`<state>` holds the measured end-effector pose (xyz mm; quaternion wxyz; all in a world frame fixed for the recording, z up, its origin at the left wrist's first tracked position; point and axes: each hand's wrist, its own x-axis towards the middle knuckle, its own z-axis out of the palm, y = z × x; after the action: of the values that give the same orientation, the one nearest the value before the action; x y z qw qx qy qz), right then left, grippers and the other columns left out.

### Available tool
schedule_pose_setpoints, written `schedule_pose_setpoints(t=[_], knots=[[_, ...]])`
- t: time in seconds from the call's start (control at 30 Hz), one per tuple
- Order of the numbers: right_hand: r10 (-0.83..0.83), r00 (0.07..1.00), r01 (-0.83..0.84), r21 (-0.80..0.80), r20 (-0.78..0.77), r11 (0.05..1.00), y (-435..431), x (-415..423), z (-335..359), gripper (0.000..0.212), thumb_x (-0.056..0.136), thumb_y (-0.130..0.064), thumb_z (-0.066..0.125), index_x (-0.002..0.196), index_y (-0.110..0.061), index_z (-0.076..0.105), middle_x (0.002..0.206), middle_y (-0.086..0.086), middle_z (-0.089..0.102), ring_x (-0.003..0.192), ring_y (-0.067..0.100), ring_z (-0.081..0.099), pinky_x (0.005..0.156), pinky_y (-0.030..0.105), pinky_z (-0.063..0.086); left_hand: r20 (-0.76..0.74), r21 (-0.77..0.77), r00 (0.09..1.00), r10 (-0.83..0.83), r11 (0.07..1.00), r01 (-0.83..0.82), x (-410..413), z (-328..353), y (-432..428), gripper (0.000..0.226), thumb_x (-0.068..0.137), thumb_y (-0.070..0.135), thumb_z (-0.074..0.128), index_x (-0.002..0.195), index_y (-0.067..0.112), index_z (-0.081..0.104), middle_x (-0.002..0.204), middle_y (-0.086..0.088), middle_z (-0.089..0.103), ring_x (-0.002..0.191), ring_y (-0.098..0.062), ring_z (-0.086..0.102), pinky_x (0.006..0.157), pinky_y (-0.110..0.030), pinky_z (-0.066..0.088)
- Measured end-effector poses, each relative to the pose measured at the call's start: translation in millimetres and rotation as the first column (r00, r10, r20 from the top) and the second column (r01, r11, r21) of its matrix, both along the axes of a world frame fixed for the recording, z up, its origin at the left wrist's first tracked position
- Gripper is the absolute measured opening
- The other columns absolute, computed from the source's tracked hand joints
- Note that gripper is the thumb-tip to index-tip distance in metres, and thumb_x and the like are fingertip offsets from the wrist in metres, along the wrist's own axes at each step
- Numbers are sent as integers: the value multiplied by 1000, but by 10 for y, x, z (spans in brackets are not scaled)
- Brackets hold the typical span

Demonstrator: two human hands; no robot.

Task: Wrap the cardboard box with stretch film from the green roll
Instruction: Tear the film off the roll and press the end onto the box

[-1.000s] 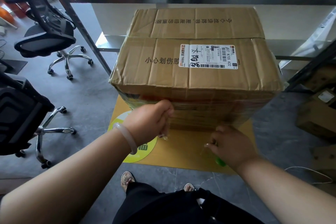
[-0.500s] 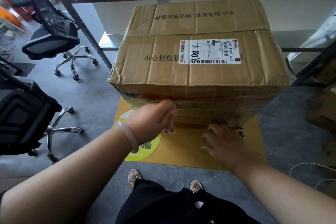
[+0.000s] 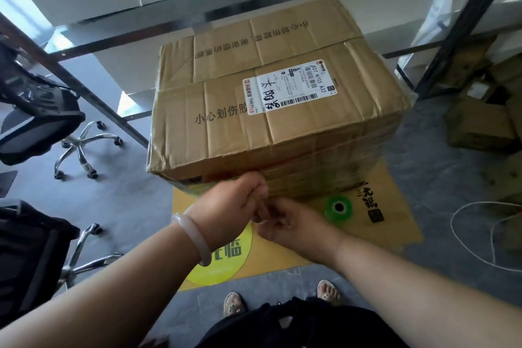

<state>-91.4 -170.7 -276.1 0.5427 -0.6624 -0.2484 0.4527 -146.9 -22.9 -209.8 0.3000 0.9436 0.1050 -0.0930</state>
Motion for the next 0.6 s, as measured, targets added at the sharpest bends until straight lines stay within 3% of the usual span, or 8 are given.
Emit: schedule_pose_setpoints(t=[0.07,0.1,0.23,0.3,0.4,0.5,0.57,0.6], knots=[[-115,993,115,-16,-11,993,19,-63,-48,23,86,-10,67,87,-32,65,84,-15,71,83,-6,64,80,15,48,-2,-26,1000,-24,999,24,14,14,11,23,102,22,46,80,28,47,67,15,67,62,11,61,59,-3,43],[-183,983,183,-25,-9,983,9,-87,-64,17,87,-11,66,85,-28,67,80,-10,72,79,-4,64,77,17,49,-3,-44,999,-35,998,35,25,23,14,22,103,22,45,82,27,49,67,15,68,62,12,61,59,-1,42],[-376,925,379,-31,61,925,5,-198,-209,10,86,-19,67,78,-18,72,75,-5,74,79,10,69,83,37,51,2,-56,996,-86,995,86,59,9,60,18,102,23,47,84,26,50,73,12,70,68,3,65,66,-14,50],[-455,890,456,-16,35,890,21,-253,-283,8,88,-20,66,85,-17,73,74,-6,74,77,9,69,79,33,54,35,-6,990,-135,991,135,86,22,74,18,101,24,49,84,26,51,66,15,63,60,11,58,57,-5,42],[-552,833,553,42,-50,832,52,-309,-371,10,90,-14,62,93,-16,71,73,-4,74,73,6,68,70,21,51,63,72,983,-172,983,167,148,15,97,15,99,31,53,88,25,62,71,10,66,55,4,53,53,-12,42],[-624,770,636,82,-135,767,97,-325,-426,13,90,-7,60,91,-14,71,69,-3,72,68,7,65,66,20,52,117,230,954,-278,942,246,153,-14,108,23,98,37,52,91,22,68,71,4,67,60,-9,58,58,-27,50],[-664,729,682,85,-169,727,139,-310,-450,13,90,-4,60,88,-13,70,68,-1,71,67,10,64,66,22,53,218,434,850,-479,828,355,162,-103,132,33,93,42,52,86,16,71,69,0,68,60,-22,65,53,-34,55],[-684,709,702,81,-170,708,154,-295,-462,14,89,-4,60,87,-14,70,70,-1,71,69,12,64,67,25,53,256,547,772,-582,746,381,188,-135,150,28,89,40,61,79,15,71,64,-1,67,53,-24,65,45,-33,54]])
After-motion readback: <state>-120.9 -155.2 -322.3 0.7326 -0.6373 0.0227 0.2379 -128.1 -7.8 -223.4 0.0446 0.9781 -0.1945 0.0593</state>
